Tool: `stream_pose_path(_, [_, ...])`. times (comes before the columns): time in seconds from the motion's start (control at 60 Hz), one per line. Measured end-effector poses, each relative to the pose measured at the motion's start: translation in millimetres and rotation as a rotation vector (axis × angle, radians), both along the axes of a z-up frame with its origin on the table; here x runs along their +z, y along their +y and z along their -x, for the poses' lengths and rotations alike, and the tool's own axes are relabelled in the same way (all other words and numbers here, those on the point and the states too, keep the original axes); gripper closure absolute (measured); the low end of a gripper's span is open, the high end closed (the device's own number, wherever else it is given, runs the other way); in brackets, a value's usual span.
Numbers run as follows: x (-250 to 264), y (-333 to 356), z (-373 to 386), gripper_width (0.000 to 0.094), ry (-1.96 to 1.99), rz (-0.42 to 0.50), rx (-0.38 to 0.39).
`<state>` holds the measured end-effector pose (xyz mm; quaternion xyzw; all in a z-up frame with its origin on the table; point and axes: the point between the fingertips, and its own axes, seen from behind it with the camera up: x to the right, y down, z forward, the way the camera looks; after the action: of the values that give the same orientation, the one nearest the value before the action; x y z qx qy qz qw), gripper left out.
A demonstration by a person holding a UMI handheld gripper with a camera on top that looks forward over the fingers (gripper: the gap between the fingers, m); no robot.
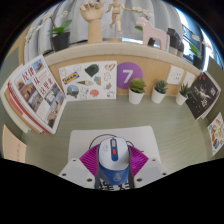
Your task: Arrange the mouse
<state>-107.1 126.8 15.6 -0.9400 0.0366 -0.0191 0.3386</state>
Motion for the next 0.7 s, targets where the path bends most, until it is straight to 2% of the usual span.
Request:
stream_pose_path(0.1, [-31.4,-14.2,0.0,0.0545,0.007,0.048,-0.006])
stream_pose_path(0.133, [-28.2,-9.6,-0.8,0.0547,-0.001,0.003,-0.007])
stream_pose_path(0.183, [-28.4,-11.4,-1.1,0.0524,-0.007,-0.004,0.0])
stream_pose_path(0.333, [-28.6,-15.4,0.5,0.0384,0.032,0.02,0.0])
stream_pose_path(0.367, [-23.0,-18.0,-1.2,0.0303,0.038,0.019,-0.005])
stream_pose_path(0.417, [-6.2,-20.5,-6.4,0.0153,0.03,-0.005,-0.015])
stream_pose_path(0.467, [14.8,-25.3,-9.9,0.0079,0.019,-0.033,-0.013])
stream_pose_path(0.7, [149.5,-84.4,-16.4,0.0076,-0.001,-0.215,0.023])
